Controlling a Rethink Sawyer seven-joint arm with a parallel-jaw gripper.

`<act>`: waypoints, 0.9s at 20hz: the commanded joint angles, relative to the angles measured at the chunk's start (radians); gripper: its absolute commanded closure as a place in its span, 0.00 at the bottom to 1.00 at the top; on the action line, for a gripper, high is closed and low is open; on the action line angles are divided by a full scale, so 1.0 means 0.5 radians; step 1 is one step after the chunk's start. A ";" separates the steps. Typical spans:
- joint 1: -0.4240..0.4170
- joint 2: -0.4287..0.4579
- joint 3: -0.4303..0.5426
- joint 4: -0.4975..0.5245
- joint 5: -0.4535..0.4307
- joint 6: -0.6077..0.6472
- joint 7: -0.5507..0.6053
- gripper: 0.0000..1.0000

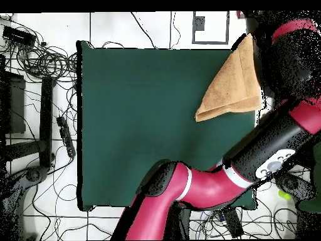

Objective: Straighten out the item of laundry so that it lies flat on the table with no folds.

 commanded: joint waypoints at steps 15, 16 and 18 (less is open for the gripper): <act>-0.034 -0.258 0.173 1.403 0.149 -0.798 0.214 1.00; -0.042 -0.283 0.180 1.460 0.168 -0.831 0.181 1.00; -0.058 -0.335 0.208 1.584 0.196 -0.906 0.122 1.00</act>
